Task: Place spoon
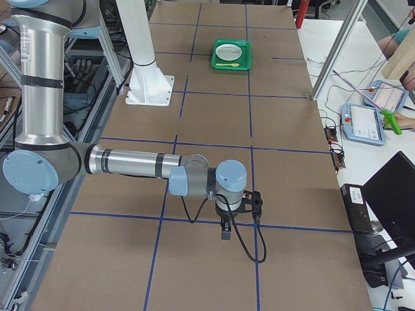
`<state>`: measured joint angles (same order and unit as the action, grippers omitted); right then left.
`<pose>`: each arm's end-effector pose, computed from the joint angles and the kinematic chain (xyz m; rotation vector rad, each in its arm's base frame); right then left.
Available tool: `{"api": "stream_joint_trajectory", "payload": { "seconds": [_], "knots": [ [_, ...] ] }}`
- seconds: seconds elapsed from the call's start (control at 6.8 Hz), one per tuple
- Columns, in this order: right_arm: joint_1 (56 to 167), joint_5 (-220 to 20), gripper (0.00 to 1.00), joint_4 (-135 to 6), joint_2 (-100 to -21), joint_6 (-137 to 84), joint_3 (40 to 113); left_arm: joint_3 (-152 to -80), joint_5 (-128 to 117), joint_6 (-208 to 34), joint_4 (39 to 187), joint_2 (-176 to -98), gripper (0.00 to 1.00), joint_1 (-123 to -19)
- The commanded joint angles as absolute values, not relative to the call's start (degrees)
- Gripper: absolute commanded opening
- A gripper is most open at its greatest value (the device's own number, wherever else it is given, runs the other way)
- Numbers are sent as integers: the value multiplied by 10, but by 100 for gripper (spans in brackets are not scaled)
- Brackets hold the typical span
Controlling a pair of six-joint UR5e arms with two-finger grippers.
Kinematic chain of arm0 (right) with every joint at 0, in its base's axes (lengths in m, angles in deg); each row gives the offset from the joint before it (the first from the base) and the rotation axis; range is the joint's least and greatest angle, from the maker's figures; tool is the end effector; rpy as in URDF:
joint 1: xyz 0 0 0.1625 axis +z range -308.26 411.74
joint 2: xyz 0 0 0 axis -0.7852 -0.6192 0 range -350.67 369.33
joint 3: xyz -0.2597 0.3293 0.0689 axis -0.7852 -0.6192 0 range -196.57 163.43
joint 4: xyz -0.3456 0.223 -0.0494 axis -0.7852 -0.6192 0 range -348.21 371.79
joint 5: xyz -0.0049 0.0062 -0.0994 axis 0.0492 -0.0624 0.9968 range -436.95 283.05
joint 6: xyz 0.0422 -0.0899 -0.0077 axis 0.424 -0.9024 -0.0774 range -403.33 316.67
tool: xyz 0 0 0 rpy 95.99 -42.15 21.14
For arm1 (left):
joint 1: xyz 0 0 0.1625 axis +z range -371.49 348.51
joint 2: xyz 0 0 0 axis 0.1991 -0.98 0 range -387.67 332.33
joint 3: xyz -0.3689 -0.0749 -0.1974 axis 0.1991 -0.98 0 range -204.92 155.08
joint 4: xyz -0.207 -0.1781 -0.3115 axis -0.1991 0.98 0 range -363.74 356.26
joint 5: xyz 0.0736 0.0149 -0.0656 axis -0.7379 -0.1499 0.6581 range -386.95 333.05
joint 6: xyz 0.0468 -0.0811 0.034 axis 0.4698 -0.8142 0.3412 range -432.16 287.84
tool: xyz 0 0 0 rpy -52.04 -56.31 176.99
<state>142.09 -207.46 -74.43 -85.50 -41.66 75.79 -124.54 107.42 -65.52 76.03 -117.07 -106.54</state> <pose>0.0714 -0.4571 0.6763 0.0135 -0.7072 0.0258 -0.1058 -0.4736 0.5993 0.0590 0.7724 0.0181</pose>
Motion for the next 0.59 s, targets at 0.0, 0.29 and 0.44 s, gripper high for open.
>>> {"api": "stream_joint_trajectory", "payload": {
  "seconds": [0.0, 0.29, 0.44],
  "knots": [
    [1421, -2075, 100, -744, -855, -417, 758, -1244, 1074, -657, 777, -1155, 100, -1065],
    [1421, -2074, 100, -744, -855, -417, 758, -1242, 1075, -658, 781, -1156, 100, -1065],
    [1421, -2075, 100, -744, -855, -417, 758, -1242, 1075, -657, 780, -1162, 100, -1065]
  ]
}}
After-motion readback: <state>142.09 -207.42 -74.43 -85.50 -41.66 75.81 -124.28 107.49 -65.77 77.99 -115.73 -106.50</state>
